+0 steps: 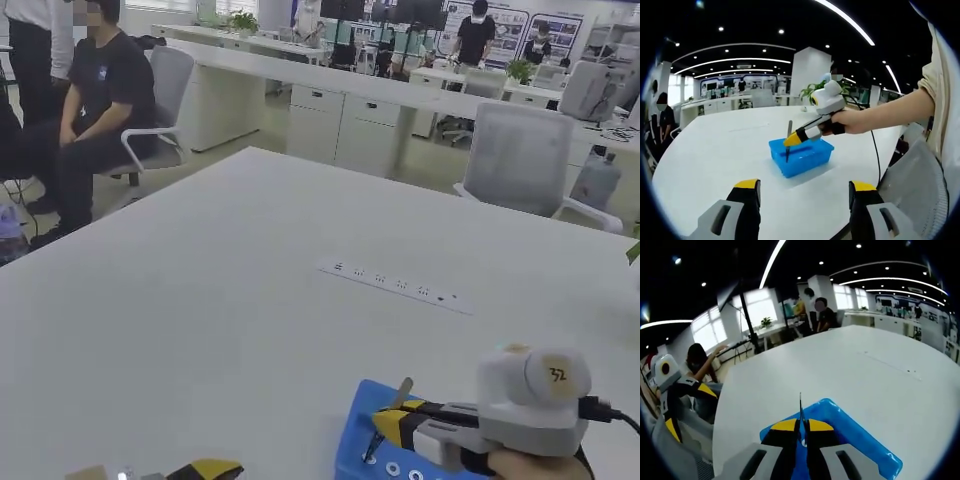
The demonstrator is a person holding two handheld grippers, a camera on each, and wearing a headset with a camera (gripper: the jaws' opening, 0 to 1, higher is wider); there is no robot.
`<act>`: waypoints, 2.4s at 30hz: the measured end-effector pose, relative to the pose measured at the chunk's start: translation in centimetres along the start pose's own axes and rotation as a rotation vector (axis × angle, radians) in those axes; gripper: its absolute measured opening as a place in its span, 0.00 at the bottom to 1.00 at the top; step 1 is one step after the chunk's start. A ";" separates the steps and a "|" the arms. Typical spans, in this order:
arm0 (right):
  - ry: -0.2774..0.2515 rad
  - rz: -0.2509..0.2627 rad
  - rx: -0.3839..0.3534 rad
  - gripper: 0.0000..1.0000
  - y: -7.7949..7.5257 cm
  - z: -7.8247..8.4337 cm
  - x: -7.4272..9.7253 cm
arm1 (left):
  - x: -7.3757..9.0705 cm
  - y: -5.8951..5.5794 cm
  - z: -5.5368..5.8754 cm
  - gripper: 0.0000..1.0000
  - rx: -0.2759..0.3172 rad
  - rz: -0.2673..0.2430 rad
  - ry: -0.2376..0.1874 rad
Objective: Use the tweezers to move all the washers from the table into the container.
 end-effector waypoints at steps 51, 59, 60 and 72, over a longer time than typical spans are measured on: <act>0.072 -0.291 0.251 0.03 8.5 3.8 9.7 | -1.1 -2.0 -5.2 0.20 -0.027 0.435 0.030; 0.144 -0.349 0.373 0.03 10.1 4.9 10.1 | -3.2 -3.3 -5.8 0.13 -0.105 0.526 0.102; 0.144 -0.357 0.372 0.03 10.3 4.9 10.1 | -3.4 -3.4 -6.0 0.13 -0.114 0.532 0.100; 0.131 -0.353 0.428 0.03 11.0 4.0 10.5 | -4.3 -3.5 -6.3 0.01 -0.307 0.574 0.261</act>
Point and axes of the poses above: the centre of the closed fingertips' face, and the gripper's own axes: x roughly backward along the fingers, y roughly to its left, z roughly out of its underside, the point moved 7 cm from there along x, roughly backward along the fingers, and after that the axes turned 14 degrees about z, right-handed, at the moved point
